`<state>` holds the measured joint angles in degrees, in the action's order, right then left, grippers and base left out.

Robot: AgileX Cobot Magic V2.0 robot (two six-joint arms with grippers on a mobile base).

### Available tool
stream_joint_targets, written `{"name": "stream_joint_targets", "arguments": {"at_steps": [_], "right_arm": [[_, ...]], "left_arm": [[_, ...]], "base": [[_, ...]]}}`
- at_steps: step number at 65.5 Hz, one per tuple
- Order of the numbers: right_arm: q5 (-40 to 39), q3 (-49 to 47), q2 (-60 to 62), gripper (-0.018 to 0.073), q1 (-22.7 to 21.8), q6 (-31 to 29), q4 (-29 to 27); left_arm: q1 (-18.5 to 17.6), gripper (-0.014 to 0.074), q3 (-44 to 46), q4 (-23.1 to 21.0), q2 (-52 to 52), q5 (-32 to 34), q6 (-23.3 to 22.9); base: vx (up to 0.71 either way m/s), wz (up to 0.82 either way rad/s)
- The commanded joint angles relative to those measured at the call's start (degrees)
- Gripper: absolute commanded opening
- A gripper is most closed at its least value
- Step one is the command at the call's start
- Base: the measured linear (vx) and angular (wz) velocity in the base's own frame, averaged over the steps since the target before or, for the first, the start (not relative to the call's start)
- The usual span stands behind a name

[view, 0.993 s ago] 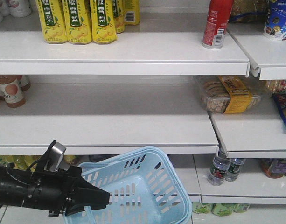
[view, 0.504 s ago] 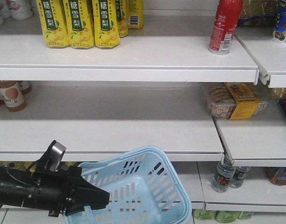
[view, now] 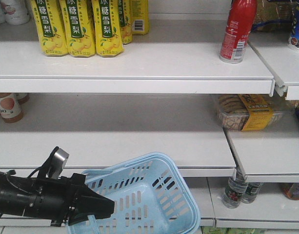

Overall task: Place coke in basket with both arms
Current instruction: 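Hold the basket while the base approaches the shelf with the red can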

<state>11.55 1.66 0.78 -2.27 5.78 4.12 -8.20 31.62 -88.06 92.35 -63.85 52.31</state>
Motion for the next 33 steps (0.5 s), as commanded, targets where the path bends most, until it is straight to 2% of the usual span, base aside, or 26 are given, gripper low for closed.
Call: {"name": "stream_joint_targets", "arguments": {"at_steps": [1, 33], "right_arm": [[-4.2, 0.3, -0.8, -0.0010, -0.3, -0.5, 0.4], [-4.2, 0.3, -0.8, -0.0010, -0.3, -0.5, 0.4]], "left_arm": [[-0.3, -0.0006, 0.9, -3.7, -2.0, -4.9, 0.2], [-0.3, -0.0006, 0.9, -3.7, -2.0, -4.9, 0.2]], "base": [[0.06, 0.00], [0.04, -0.01]]}}
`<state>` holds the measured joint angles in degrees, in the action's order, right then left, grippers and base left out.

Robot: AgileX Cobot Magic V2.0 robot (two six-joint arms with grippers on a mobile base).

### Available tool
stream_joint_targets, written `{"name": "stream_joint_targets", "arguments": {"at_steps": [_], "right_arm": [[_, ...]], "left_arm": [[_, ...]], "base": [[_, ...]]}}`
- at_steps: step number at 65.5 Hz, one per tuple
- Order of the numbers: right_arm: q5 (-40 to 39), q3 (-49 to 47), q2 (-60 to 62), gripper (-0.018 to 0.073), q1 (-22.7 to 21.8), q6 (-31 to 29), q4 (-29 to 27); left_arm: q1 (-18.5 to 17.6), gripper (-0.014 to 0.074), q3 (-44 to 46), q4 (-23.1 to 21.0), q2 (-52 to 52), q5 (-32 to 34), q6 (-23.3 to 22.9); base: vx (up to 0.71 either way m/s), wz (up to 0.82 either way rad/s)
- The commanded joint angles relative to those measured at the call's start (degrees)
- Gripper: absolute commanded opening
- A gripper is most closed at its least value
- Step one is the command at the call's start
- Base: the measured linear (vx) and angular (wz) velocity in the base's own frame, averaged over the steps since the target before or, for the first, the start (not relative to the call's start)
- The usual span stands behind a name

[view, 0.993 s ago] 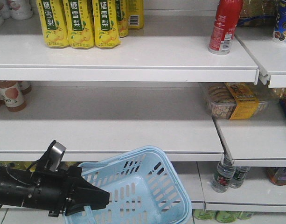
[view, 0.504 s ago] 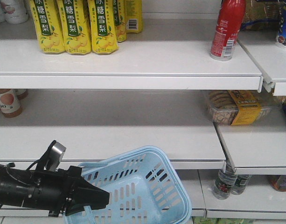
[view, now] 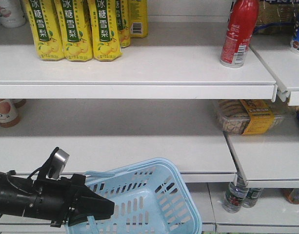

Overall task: Place coke in basket with both arms
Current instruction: 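Hold the basket while the base approaches the shelf with the red can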

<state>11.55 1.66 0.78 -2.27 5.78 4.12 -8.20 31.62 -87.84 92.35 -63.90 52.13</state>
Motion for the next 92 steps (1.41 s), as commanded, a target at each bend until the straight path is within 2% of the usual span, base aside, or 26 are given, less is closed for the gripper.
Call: {"name": "stream_joint_targets", "arguments": {"at_steps": [1, 92], "right_arm": [[-4.2, 0.3, -0.8, -0.0010, -0.3, -0.5, 0.4], [-4.2, 0.3, -0.8, -0.0010, -0.3, -0.5, 0.4]], "left_arm": [[-0.3, -0.0006, 0.9, -3.9, -2.0, -4.9, 0.4], [-0.3, -0.0006, 0.9, -3.9, -2.0, -4.9, 0.4]], "base": [[0.03, 0.00], [0.03, 0.00]]}}
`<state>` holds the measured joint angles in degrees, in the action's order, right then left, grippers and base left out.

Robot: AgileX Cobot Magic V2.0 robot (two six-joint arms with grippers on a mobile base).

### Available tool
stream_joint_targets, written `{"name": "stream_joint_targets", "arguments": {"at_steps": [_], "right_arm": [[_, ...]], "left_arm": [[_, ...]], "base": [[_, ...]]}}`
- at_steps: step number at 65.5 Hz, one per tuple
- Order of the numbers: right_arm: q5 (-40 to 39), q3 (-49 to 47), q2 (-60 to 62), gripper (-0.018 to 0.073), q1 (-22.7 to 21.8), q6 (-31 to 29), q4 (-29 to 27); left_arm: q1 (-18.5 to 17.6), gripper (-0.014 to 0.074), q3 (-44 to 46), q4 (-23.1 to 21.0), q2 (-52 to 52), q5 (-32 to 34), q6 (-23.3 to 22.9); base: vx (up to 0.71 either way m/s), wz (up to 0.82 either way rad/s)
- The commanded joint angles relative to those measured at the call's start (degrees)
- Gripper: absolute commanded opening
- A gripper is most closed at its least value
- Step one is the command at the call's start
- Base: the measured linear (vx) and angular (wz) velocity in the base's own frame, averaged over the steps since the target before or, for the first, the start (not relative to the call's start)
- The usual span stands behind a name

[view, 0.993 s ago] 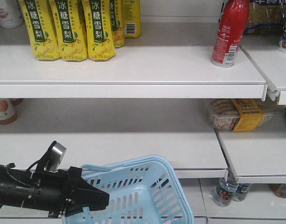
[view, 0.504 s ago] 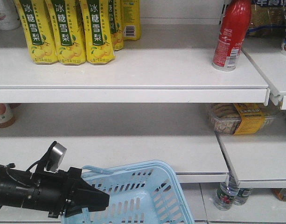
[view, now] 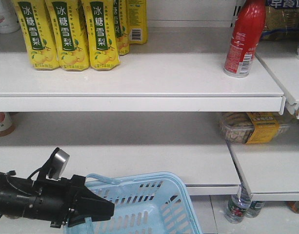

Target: Place coke in basket with both arms

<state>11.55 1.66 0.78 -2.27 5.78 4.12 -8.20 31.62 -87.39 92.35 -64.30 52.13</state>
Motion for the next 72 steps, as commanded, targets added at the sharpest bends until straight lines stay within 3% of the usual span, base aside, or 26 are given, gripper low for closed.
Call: {"name": "stream_joint_targets", "arguments": {"at_steps": [1, 72], "right_arm": [[-4.2, 0.3, -0.8, -0.0010, -0.3, -0.5, 0.4], [-4.2, 0.3, -0.8, -0.0010, -0.3, -0.5, 0.4]], "left_arm": [[-0.3, -0.0006, 0.9, -4.4, -2.0, -4.5, 0.4], [-0.3, -0.0006, 0.9, -4.4, -2.0, -4.5, 0.4]], "base": [[0.02, 0.00], [0.02, 0.01]]}}
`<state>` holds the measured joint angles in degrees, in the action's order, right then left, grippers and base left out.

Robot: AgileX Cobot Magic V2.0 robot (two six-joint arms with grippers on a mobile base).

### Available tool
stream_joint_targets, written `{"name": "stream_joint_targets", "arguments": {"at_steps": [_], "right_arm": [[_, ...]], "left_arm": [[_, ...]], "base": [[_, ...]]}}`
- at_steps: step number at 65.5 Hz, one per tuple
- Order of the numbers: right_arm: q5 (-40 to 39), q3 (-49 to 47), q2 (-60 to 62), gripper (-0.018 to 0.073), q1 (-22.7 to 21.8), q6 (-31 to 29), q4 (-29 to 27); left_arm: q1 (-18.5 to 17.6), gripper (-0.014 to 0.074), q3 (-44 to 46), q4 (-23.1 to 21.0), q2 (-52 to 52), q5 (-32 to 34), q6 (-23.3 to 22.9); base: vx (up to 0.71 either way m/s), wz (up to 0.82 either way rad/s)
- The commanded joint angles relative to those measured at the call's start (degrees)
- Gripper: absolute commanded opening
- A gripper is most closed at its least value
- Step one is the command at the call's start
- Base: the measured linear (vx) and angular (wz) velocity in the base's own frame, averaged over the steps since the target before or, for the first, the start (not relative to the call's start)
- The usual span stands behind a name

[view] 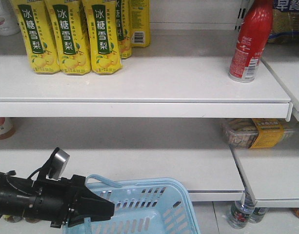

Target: Place coke in basket with both arms

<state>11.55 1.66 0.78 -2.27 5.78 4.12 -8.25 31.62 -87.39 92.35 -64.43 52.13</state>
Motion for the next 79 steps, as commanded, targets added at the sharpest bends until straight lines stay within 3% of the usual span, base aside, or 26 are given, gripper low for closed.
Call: {"name": "stream_joint_targets", "arguments": {"at_steps": [1, 66, 79], "right_arm": [[-4.2, 0.3, -0.8, -0.0010, -0.3, -0.5, 0.4], [-4.2, 0.3, -0.8, -0.0010, -0.3, -0.7, 0.5], [-11.5, 0.1, -0.8, -0.0010, -0.3, -2.1, 1.7]], "left_arm": [[-0.2, -0.0006, 0.9, -4.4, -2.0, -4.3, 0.4], [-0.2, -0.0006, 0.9, -4.4, -2.0, -4.1, 0.4], [-0.2, -0.0006, 0.9, -4.4, -2.0, -3.7, 0.4]], "base": [[0.00, -0.01], [0.00, 0.00], [0.00, 0.00]]}}
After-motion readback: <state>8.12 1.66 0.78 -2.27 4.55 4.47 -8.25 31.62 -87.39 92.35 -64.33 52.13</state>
